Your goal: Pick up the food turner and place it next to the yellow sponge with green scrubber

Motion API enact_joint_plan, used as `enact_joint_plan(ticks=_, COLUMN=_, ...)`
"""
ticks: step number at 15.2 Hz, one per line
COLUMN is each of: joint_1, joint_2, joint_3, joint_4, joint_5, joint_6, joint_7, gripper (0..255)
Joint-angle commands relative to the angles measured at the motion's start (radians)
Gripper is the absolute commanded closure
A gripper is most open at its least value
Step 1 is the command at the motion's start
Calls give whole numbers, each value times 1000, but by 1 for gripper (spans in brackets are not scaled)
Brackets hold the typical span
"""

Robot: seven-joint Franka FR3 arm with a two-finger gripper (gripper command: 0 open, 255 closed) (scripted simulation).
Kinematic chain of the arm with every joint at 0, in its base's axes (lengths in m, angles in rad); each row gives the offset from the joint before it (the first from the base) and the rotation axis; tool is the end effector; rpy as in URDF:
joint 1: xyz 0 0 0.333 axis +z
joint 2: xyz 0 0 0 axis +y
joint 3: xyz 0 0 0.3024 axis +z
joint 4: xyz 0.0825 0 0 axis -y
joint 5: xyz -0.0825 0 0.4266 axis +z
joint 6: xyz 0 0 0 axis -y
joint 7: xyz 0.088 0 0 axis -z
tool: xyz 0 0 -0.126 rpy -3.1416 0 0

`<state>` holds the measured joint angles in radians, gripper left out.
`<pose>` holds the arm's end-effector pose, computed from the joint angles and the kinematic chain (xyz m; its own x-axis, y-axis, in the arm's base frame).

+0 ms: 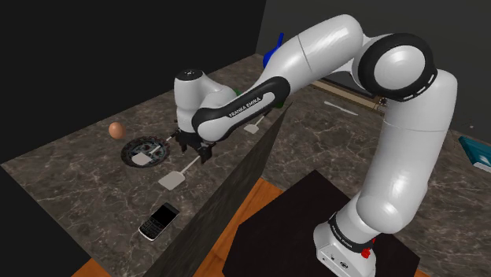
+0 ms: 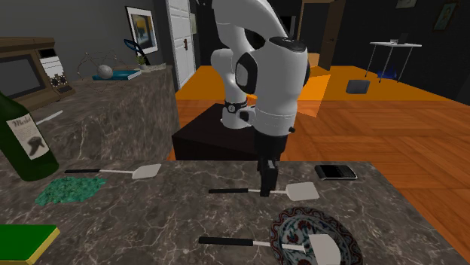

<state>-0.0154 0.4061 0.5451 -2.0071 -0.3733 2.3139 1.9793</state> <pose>0.5447 0.3063 0.2156 0.3381 -0.9388 0.0663 -0.9408 -0.3389 -0.0002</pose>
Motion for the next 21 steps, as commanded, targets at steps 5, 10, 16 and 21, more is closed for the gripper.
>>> enact_joint_plan(ticks=5, joint_1=13, joint_2=40, joint_3=-19, joint_4=-1, joint_5=-31, joint_6=36, joint_7=21, gripper=0)
enact_joint_plan(ticks=10, joint_1=13, joint_2=40, joint_3=-19, joint_4=-1, joint_5=-31, joint_6=36, joint_7=21, gripper=0)
enact_joint_plan(ticks=16, joint_1=13, joint_2=40, joint_3=-19, joint_4=-1, joint_5=-31, joint_6=36, joint_7=21, gripper=255)
enact_joint_plan(ticks=21, joint_1=9, joint_2=30, joint_3=-15, joint_4=-1, joint_5=-24, joint_6=27, joint_7=15, gripper=255)
